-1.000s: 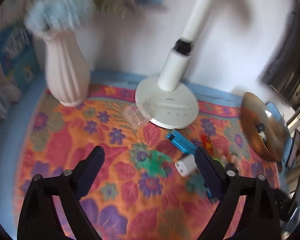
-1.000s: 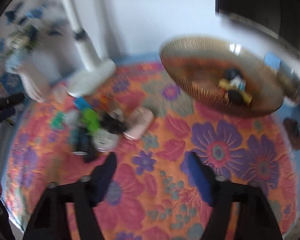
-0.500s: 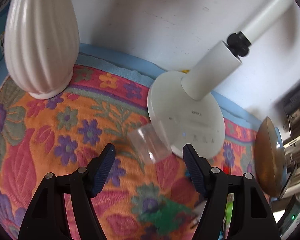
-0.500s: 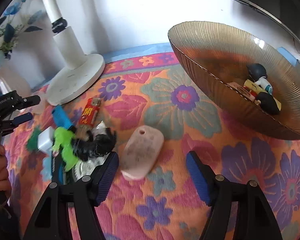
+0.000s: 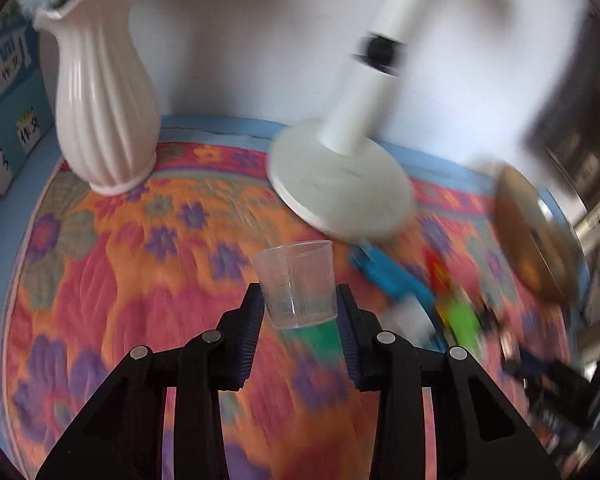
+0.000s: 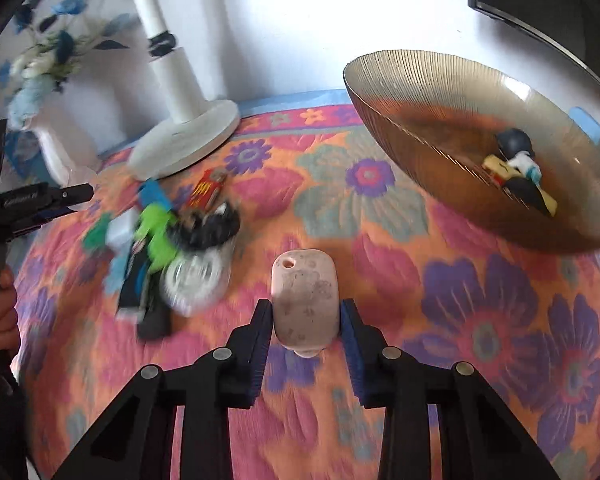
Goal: Organize rigid objects
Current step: 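Grasp the pink oval soap with the right gripper while the left grasps the clear plastic cup, then carry both items over the amber glass bowl and open both grippers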
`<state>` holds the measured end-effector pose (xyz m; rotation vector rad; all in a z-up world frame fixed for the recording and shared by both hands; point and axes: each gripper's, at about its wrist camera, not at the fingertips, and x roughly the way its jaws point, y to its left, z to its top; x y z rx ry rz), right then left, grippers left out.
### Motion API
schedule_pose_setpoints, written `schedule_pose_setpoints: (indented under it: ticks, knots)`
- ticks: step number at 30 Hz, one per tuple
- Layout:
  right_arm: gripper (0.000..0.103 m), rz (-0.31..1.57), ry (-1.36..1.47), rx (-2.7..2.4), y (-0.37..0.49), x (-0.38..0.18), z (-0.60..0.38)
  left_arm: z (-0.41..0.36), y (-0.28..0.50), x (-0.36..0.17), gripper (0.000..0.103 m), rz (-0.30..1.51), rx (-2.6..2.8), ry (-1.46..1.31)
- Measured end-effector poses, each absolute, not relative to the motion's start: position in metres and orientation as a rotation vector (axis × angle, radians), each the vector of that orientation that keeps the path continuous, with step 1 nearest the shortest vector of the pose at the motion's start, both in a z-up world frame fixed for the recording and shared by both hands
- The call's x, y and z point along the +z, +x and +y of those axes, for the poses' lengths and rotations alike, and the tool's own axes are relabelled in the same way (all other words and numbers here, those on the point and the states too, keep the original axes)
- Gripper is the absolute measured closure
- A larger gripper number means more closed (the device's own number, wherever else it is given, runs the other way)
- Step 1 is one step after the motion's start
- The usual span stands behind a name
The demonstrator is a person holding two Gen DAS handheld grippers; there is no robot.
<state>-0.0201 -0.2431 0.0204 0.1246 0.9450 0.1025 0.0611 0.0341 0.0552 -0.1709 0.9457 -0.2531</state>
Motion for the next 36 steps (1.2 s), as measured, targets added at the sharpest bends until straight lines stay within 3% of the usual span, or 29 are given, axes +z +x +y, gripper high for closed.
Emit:
schedule_pose_setpoints:
  ticks: [8,10,12,14,17,25,36]
  knots:
    - [0.069,0.976,-0.033,0.201,-0.091,0.018,-0.245,-0.007,-0.031,0.046,0.070,0.916,-0.449,-0.074]
    - [0.055,0.973,-0.031,0.186,-0.100,0.015,-0.247,-0.020,-0.045,0.038,0.070,0.931,-0.459,-0.047]
    - [0.049,0.963,-0.011,0.156,-0.103,0.014,-0.251,-0.024,-0.051,0.031,0.070,0.952,-0.462,-0.050]
    - [0.052,0.937,-0.024,0.117,-0.103,0.011,-0.247,-0.028,-0.056,0.030,0.070,0.949,-0.452,-0.032]
    - [0.070,0.902,-0.035,0.109,-0.104,0.010,-0.234,-0.035,-0.061,0.033,0.070,0.937,-0.439,-0.008]
    - [0.070,0.831,0.007,0.153,-0.111,0.030,-0.228,-0.066,-0.066,0.057,0.070,0.884,-0.457,0.010]
    - [0.070,0.706,0.122,-0.113,-0.079,0.119,-0.336,-0.192,0.010,0.125,0.070,0.822,-0.561,0.071]
